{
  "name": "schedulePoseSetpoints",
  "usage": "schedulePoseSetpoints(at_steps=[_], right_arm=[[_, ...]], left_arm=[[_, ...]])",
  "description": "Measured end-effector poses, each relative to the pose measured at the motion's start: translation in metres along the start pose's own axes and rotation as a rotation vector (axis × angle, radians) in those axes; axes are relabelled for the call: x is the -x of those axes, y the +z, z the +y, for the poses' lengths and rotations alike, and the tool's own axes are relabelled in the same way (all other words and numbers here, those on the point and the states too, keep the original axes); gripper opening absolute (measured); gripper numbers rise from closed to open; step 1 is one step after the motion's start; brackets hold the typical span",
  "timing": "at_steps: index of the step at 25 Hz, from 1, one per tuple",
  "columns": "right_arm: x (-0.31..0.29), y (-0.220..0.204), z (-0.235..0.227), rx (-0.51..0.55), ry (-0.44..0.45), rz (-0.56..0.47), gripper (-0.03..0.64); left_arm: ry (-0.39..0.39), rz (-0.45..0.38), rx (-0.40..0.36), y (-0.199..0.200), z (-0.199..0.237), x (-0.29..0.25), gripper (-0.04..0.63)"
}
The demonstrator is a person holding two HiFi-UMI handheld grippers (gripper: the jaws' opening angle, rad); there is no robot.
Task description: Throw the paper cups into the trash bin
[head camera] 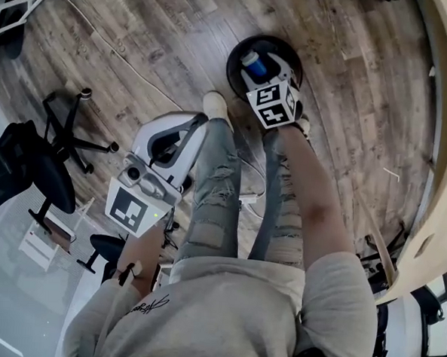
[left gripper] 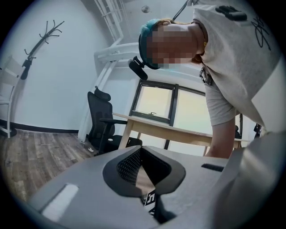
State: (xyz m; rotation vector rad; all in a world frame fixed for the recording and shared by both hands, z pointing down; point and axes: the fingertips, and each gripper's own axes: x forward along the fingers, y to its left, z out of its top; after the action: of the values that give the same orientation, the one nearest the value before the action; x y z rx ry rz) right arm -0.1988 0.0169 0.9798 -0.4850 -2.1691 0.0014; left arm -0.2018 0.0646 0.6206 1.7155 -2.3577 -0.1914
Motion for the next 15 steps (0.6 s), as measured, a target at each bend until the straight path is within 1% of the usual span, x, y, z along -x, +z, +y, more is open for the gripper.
schedulePoseSetpoints(at_steps=[4, 8, 15], right_arm=[[0.037, 0.03, 0.014, 0.004, 0.018, -0.074, 0.279], [0.073, 0.062, 0.024, 0.028, 0.008, -0.156, 0.279], [0.13, 0.104, 0.03, -0.006, -0.003, -0.239, 0.279]], left_arm=[[-0.001, 0.009, -0.002, 0.013, -0.009, 0.003, 0.003], [0.005, 0.009, -0.006, 0.025, -0.013, 0.006, 0.003], [0.011, 0.001, -0.017, 0.05, -0.018, 0.01, 0.003]])
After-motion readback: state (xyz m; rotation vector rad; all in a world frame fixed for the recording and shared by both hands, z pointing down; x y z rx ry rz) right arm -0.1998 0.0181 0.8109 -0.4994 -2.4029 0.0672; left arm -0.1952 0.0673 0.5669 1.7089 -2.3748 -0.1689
